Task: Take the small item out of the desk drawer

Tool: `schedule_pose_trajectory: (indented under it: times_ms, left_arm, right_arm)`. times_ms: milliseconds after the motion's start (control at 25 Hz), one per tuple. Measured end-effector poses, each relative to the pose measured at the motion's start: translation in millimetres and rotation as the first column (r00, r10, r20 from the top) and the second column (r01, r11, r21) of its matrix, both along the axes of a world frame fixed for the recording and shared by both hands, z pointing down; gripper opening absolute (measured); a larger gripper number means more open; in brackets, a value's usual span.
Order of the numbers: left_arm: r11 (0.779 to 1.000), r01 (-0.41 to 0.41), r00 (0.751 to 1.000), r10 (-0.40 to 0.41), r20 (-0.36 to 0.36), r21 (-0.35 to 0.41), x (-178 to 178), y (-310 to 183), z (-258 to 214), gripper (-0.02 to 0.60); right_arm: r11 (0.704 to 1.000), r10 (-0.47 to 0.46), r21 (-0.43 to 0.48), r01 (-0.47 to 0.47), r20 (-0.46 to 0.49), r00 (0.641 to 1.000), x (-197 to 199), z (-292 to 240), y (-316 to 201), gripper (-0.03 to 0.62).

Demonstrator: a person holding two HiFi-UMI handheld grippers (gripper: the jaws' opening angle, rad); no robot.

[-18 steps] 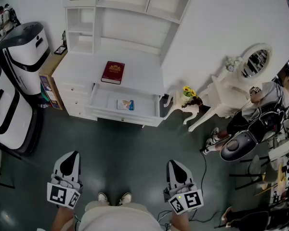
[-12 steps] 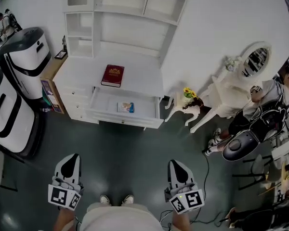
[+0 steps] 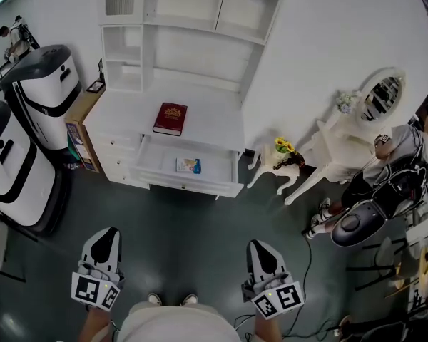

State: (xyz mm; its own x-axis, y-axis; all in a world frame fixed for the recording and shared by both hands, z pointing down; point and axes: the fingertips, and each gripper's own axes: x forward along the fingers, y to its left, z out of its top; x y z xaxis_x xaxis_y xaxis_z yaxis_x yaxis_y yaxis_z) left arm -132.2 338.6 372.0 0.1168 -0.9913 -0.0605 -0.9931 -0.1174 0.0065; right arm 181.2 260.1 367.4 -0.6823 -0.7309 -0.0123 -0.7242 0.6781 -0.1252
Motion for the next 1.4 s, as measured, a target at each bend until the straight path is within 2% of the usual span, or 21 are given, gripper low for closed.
schedule_pose_trajectory:
  times_ms: [160, 240, 400, 520, 720, 1040, 1400]
  left_arm:
    - [1.0, 0.003, 1.0, -0.003, 0.003, 0.005, 9.3, -3.4, 0.4, 0.026]
    - [1.0, 0.016, 1.0, -0.016, 0.012, 0.004, 12.8, -3.9, 0.7, 0.057]
    - [0.999, 0.049, 0.999, -0.049, 0.024, -0.008, 19.8, -8.8, 1.6, 0.251]
    - [0.996, 0.086, 0.996, -0.086, 0.034, 0.0, 27.0, -10.1, 2.0, 0.364]
    - [0.996, 0.093, 0.995, -0.093, 0.042, -0.007, 43.6, -12.7, 8.9, 0.486]
    - [0.994, 0.083, 0.996, -0.08, 0.039, -0.073, 54.4, -25.4, 24.4, 0.508]
    - [0.992, -0.004, 0.999, -0.001, -0.04, -0.123, 53.0, -101.6, 68.5, 0.508]
  right_arm:
    - [1.0, -0.013, 0.006, 0.013, -0.006, 1.0, 6.9, 1.3, -6.1, 0.009]
    - [1.0, -0.018, 0.009, 0.018, -0.004, 1.0, 11.6, 1.2, -7.6, 0.009]
    - [0.999, -0.029, 0.014, 0.029, -0.001, 1.0, 24.0, 0.5, -14.2, 0.009]
    - [0.999, -0.043, 0.017, 0.042, 0.004, 0.999, 35.0, 3.2, -18.4, 0.009]
    - [0.998, -0.055, 0.005, 0.055, 0.028, 0.998, 50.1, 13.0, -24.9, 0.009]
    - [0.998, -0.061, -0.028, 0.062, 0.039, 0.997, 53.7, 26.6, -32.1, 0.009]
    - [0.995, -0.01, -0.095, 0.007, -0.037, 0.999, 44.7, 51.7, -82.0, 0.009]
